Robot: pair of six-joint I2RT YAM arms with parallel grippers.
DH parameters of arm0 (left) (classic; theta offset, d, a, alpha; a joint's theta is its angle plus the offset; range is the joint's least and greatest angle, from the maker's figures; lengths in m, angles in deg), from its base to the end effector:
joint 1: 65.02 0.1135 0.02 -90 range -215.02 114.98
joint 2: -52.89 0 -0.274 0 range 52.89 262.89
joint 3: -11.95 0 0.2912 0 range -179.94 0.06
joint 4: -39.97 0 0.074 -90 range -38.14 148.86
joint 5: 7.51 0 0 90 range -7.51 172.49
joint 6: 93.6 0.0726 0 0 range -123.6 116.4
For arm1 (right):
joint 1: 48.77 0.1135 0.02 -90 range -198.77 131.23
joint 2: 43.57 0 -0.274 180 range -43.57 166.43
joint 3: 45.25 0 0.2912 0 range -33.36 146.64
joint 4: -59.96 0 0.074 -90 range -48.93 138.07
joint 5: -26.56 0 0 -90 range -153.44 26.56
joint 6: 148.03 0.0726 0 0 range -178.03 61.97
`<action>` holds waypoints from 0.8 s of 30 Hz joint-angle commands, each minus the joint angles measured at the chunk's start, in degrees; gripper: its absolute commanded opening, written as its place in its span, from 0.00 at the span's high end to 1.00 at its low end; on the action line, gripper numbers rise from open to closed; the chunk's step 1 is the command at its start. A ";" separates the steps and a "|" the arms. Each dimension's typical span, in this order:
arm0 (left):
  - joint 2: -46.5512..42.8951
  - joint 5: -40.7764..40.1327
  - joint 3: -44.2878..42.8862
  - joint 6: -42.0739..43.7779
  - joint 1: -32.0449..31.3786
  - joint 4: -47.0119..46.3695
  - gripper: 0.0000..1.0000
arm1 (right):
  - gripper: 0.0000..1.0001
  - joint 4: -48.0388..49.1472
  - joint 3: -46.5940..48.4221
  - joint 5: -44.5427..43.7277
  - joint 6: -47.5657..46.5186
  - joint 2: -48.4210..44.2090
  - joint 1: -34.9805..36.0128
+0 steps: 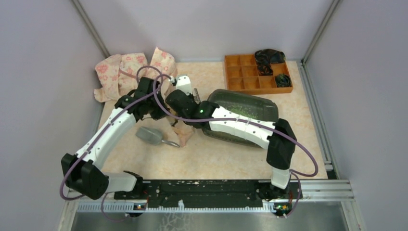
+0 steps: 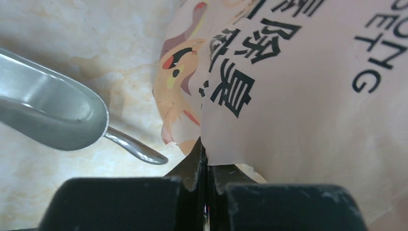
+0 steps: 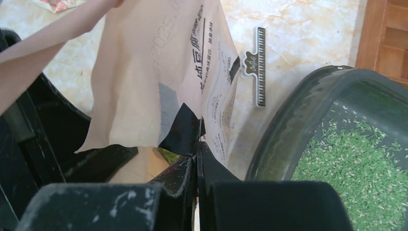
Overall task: Fill the litter box with clean litter
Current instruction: Open the cat litter bag at the center of the board.
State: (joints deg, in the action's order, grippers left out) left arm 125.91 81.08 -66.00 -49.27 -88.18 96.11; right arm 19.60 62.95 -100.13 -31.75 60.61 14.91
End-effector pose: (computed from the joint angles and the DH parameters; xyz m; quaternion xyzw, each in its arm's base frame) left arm 0.2967 -0.1250 0.2863 -0.1881 0.9242 -0.1781 0.2805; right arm 0.2535 0.4147 0.3212 -0.1370 0.8478 0.1042 0.5016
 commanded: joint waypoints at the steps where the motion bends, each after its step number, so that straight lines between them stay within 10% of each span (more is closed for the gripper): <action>1: 3.68 -8.28 -7.28 5.09 -0.21 5.18 1.00 | 1.00 -0.07 1.99 -3.19 -0.87 -5.03 0.34; 13: 12.78 -19.02 -22.59 14.55 1.68 14.13 1.00 | 1.00 -5.49 6.85 -4.14 -3.67 -3.72 0.39; 21: 9.88 -17.81 -9.85 14.54 7.46 5.52 1.00 | 0.99 -4.13 4.68 8.16 -3.81 -2.60 0.25; 24: 6.46 -14.13 -5.60 15.64 10.57 0.70 1.00 | 0.79 -5.89 5.42 13.83 -5.14 -4.55 -0.84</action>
State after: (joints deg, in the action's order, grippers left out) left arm 136.88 66.29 -76.10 -35.54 -81.82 103.85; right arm 15.04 66.47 -93.44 -34.50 60.41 14.95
